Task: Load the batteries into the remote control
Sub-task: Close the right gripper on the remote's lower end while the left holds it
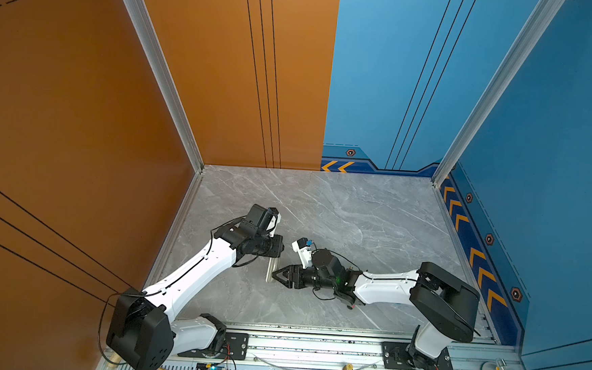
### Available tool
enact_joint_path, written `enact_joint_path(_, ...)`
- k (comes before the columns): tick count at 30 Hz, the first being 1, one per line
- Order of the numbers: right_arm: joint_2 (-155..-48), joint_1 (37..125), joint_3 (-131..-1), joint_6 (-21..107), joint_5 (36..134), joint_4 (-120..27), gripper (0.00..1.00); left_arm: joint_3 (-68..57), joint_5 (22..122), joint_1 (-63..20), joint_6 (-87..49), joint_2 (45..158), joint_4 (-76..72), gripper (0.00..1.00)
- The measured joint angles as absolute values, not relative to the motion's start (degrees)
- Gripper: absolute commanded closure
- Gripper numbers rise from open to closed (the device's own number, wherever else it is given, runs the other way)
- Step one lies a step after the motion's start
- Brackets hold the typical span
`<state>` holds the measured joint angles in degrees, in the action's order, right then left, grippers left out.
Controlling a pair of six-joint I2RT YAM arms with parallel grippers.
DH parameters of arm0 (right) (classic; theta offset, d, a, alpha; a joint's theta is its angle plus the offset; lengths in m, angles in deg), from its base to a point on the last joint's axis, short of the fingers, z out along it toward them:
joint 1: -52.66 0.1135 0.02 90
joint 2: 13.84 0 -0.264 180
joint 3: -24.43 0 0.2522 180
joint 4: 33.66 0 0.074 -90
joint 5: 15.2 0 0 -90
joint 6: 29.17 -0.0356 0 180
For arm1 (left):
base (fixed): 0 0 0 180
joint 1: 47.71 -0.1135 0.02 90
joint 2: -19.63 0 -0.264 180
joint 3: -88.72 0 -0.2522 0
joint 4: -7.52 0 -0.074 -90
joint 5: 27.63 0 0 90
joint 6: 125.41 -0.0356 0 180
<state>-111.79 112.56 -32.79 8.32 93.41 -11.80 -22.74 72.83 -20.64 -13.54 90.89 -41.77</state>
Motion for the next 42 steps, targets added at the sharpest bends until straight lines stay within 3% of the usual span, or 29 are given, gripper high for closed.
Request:
enact_joint_path(21, -112.1, 112.6, -34.0, 8.2, 94.8, -11.8, 0.64, -23.0, 72.7, -20.6, -13.5, 90.9, -41.2, 1.00)
enact_joint_path(42, -113.1, 112.4, -34.0, 7.1, 95.6, -10.8, 0.75, -24.0, 71.5, -20.6, -13.6, 90.9, -40.3, 1.00)
